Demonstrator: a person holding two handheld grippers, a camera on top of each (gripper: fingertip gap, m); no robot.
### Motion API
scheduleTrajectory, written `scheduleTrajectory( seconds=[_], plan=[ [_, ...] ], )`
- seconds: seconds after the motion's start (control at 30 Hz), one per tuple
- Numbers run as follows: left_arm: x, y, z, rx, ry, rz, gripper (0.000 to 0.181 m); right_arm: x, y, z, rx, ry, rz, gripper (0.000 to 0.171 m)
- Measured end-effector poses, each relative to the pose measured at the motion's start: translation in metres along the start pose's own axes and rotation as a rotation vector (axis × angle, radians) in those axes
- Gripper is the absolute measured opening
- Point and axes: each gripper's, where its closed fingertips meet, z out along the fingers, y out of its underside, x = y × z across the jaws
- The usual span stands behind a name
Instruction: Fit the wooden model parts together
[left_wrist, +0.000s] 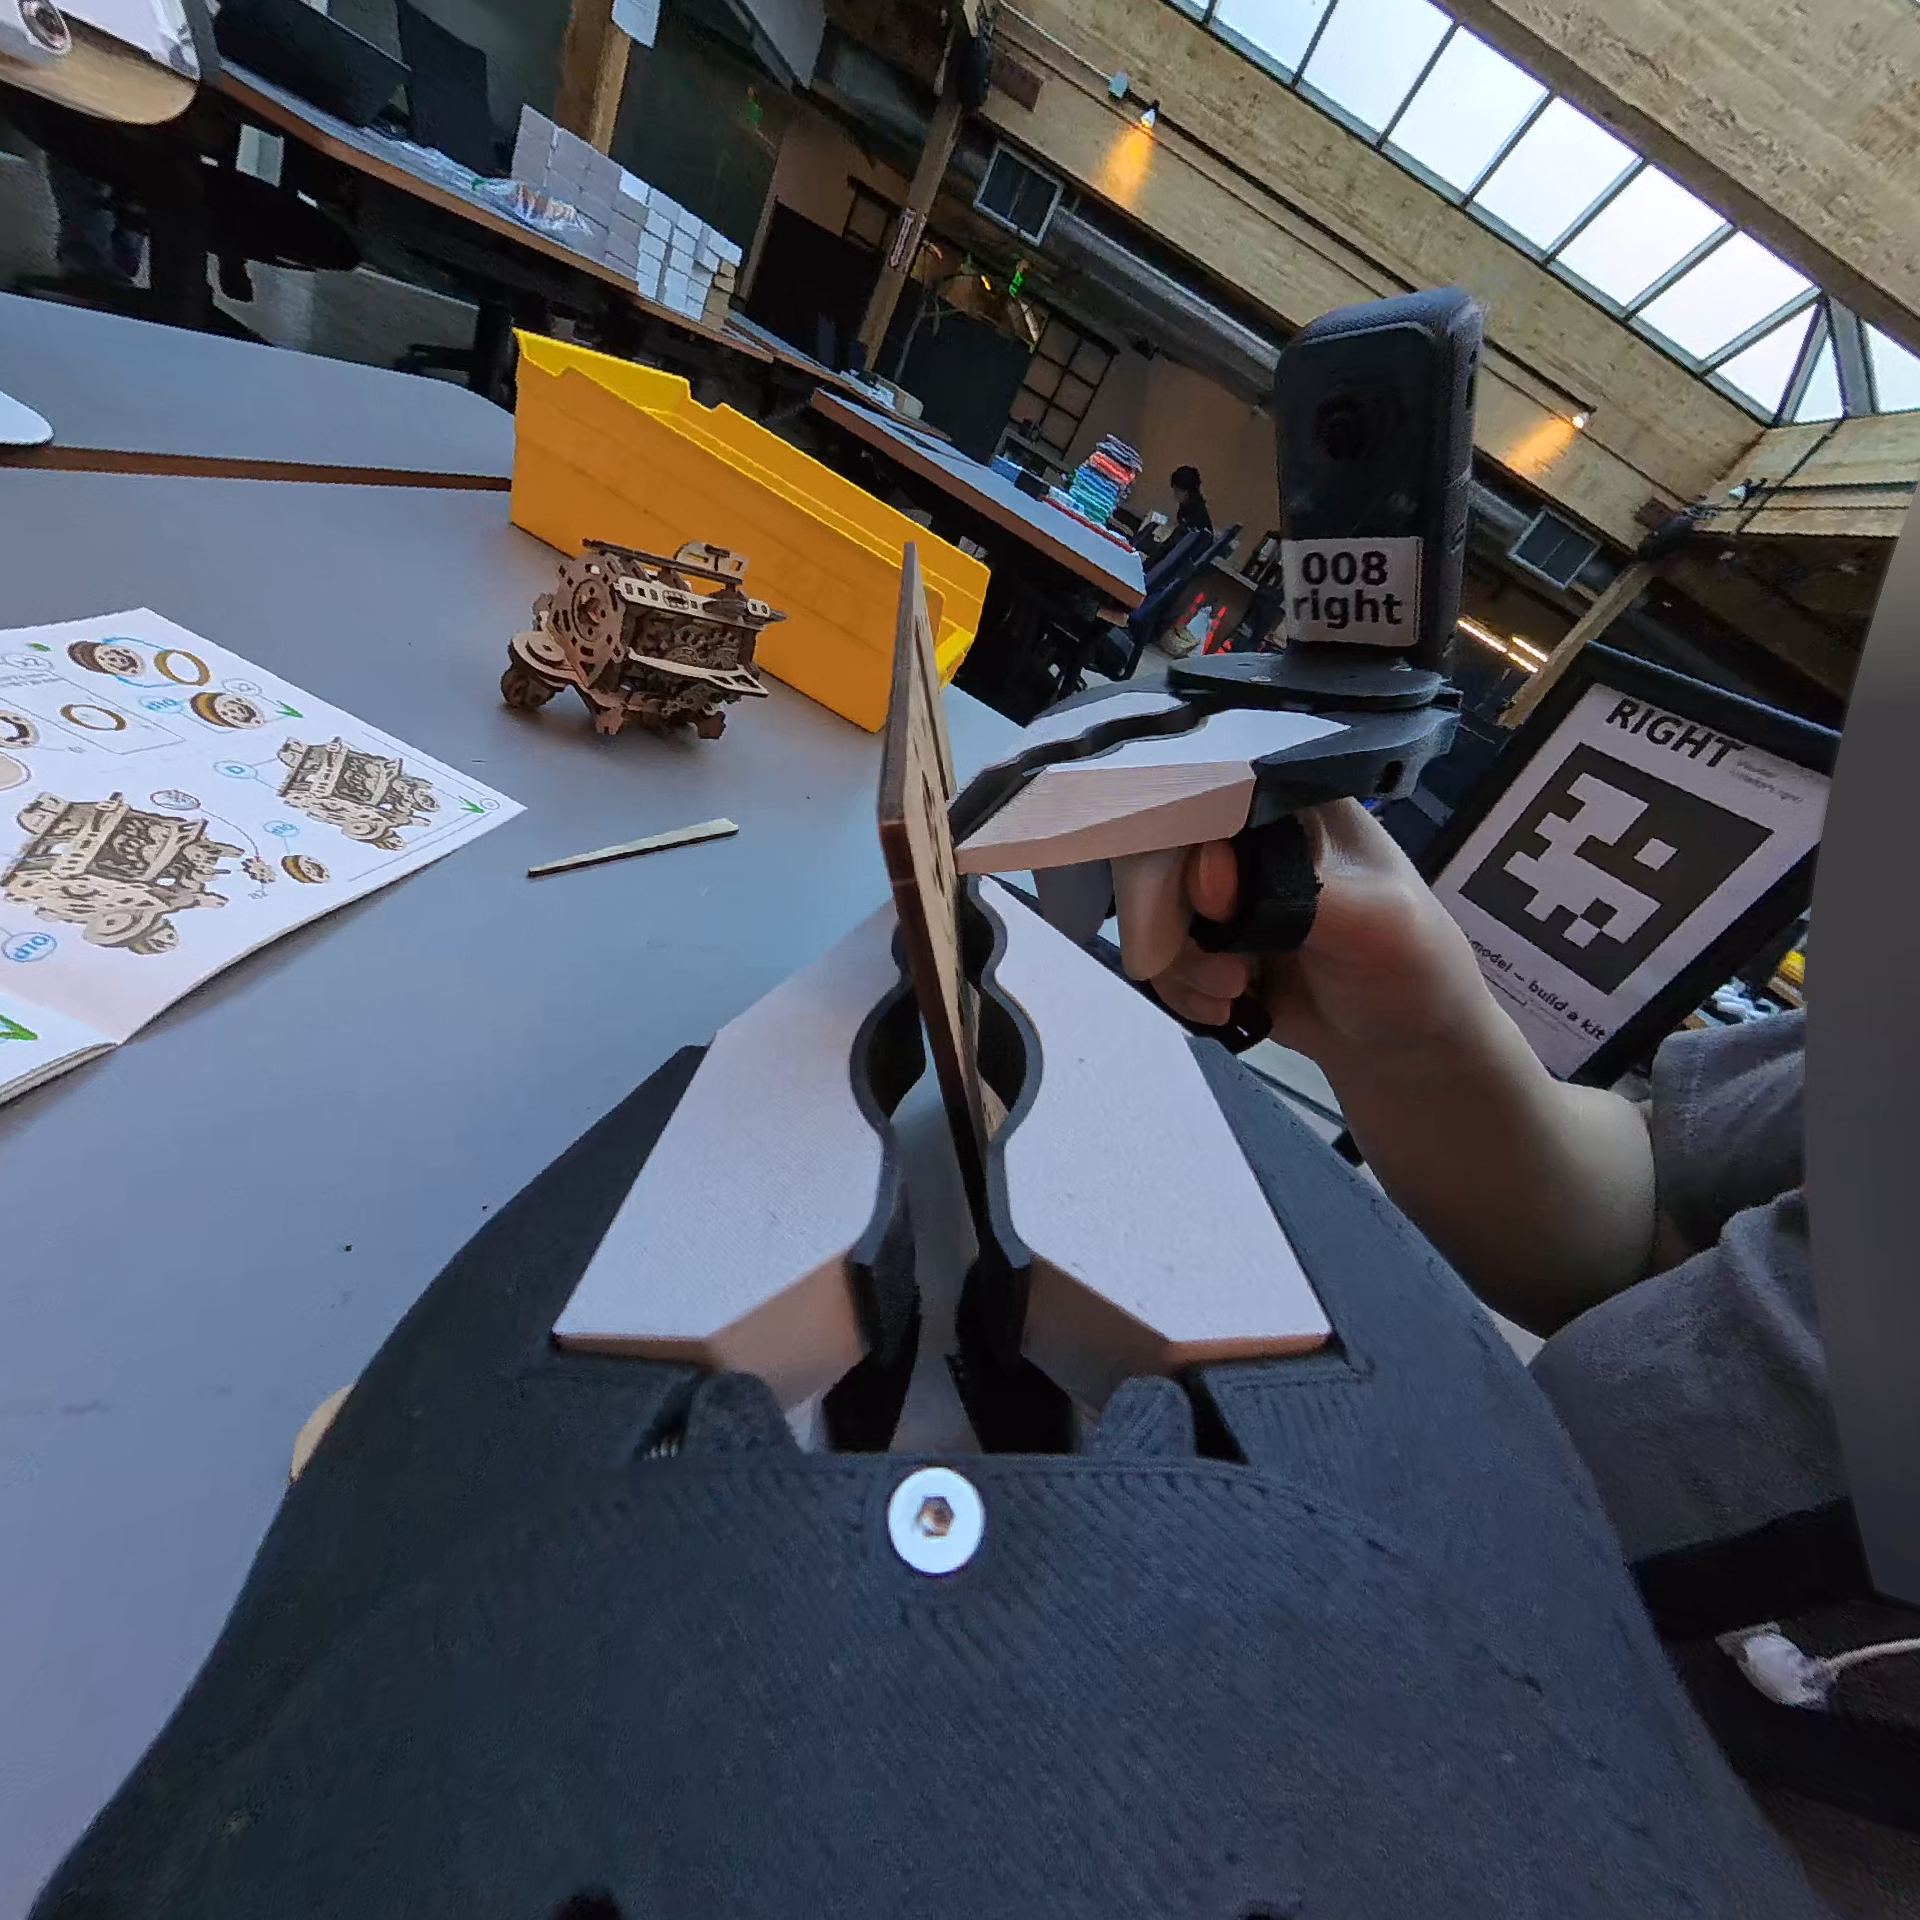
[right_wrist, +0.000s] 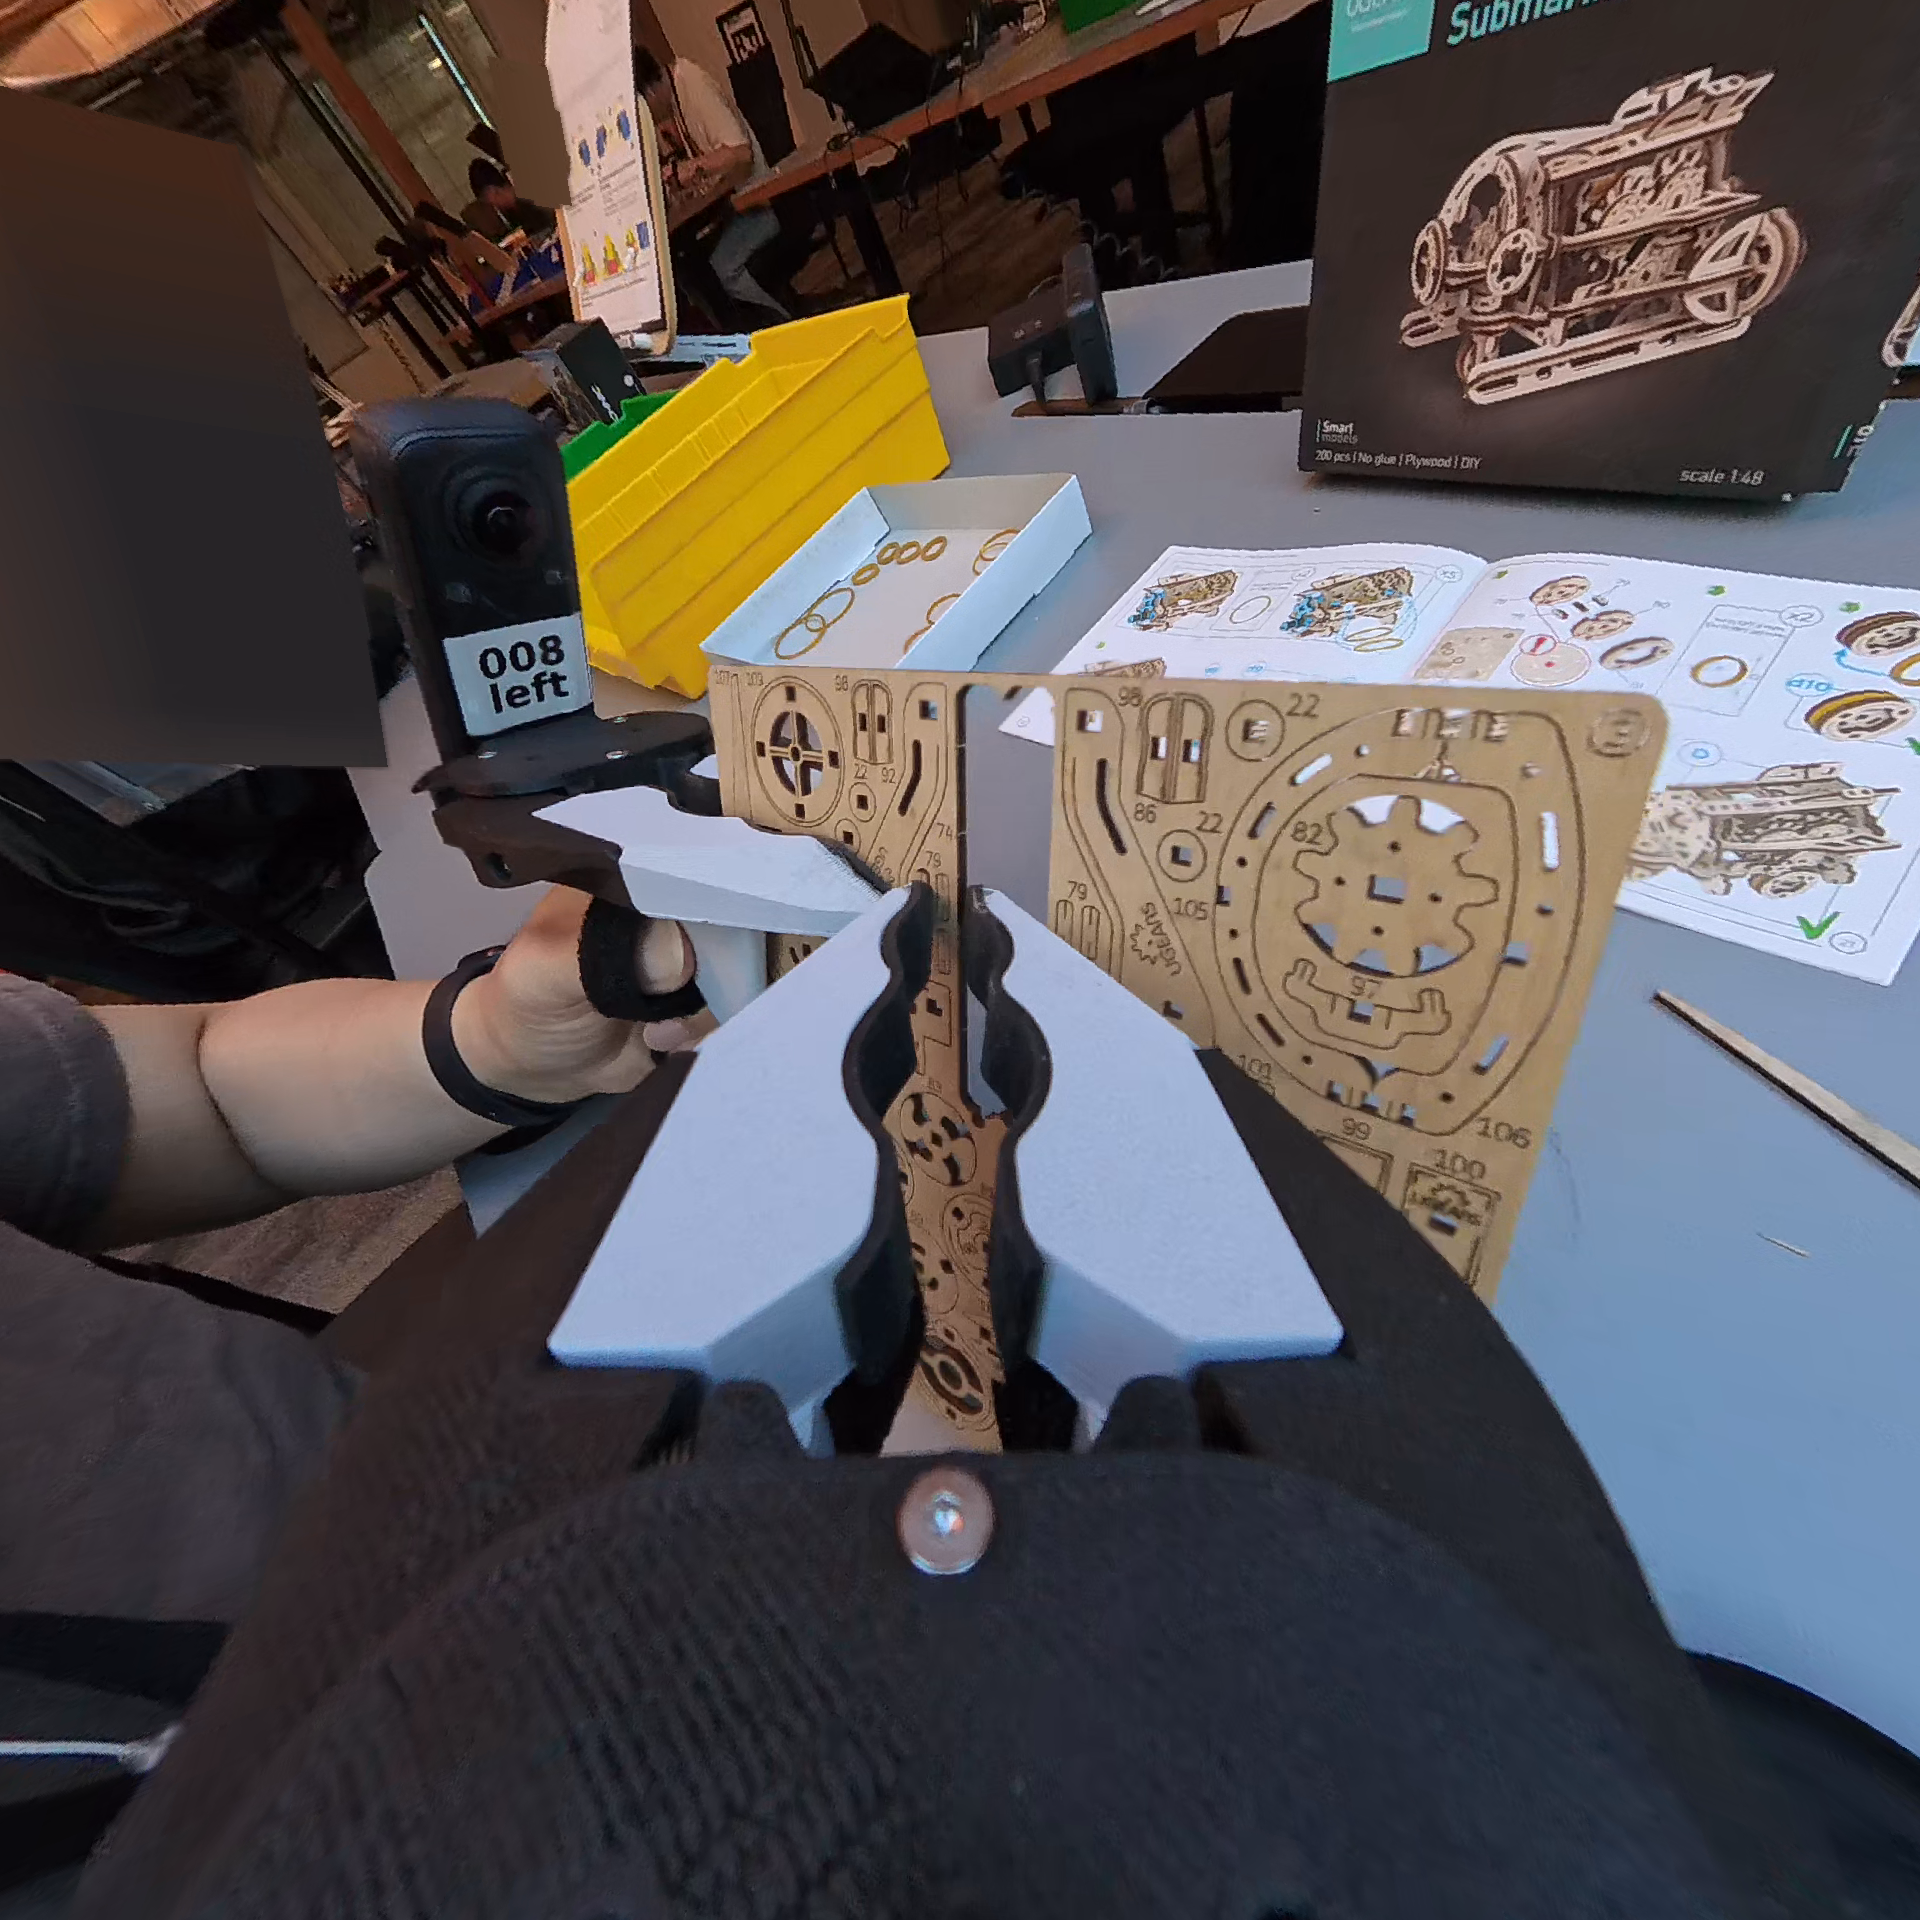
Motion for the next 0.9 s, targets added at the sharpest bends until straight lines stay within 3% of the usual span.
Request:
scheduleTrajectory(
  seconds=[0.3, 0.5, 0.7, 0.9],
  plan=[
    [-0.009, 0.003, 0.0, -0.006, -0.095, 0.052, 0.0, 0.005, 0.003, 0.007, 0.031, 0.046, 0.004, 0.004],
    [-0.008, 0.007, 0.003, -0.008, 0.014, -0.049, 0.001, 0.007, 0.006, 0.003, 0.022, -0.037, 0.023, 0.004],
    [-0.011, 0.005, 0.002, -0.004, -0.006, -0.028, 0.001, 0.008, 0.003, 0.006, 0.073, -0.019, -0.008, 0.004],
    [-0.013, 0.01, 0.004, -0.028, 0.016, -0.143, 0.001, 0.011, 0.008, 0.007, 0.015, 0.064, -0.176, 0.005]
  ],
)
